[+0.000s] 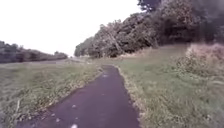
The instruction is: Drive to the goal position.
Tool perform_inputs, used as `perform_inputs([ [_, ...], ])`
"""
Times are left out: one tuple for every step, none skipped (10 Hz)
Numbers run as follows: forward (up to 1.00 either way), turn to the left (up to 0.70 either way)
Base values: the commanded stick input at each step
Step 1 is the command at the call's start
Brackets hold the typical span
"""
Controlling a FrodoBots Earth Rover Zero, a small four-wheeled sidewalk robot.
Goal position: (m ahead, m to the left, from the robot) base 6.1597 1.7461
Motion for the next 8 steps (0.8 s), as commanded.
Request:
perform_inputs([
  [0.85, 0.0],
  [0.85, 0.0],
  [0.85, 0.0],
  [0.85, 0.0],
  [0.85, 0.0],
  [0.85, 0.0],
  [0.85, 0.0],
  [0.85, 0.0],
])
